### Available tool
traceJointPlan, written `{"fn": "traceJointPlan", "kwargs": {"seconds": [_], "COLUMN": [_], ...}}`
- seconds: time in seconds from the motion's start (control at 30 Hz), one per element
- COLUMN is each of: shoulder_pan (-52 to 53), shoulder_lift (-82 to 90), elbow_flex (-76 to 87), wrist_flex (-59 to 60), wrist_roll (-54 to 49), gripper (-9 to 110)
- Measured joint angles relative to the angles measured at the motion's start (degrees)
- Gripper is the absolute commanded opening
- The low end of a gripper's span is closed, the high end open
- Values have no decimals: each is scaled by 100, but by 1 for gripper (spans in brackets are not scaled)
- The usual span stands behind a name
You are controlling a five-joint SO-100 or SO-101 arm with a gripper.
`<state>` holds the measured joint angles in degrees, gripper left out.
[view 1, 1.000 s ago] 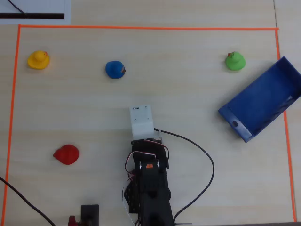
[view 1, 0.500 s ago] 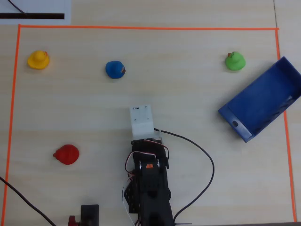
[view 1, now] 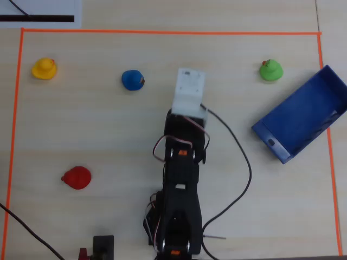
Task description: Grasp green duck and put it into box.
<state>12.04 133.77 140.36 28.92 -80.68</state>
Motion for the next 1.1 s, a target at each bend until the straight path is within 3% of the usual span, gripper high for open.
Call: {"fn": "traceJointPlan", "kwargs": {"seconds": [0.17, 0.27, 0.53, 0.77, 1.1], "shoulder_pan": [826, 1389, 2681, 2812, 2839], "shoulder_lift": [-2725, -4140, -7040, -8350, -8622], "elbow_flex": [-2707, -4166, -6855, -7348, -7005], "wrist_flex": [-2285, -3428, -3814, -3990, -4333], "wrist_roll": [1046, 1160, 747, 404, 26], "gripper": [15, 20, 24, 25, 30]}}
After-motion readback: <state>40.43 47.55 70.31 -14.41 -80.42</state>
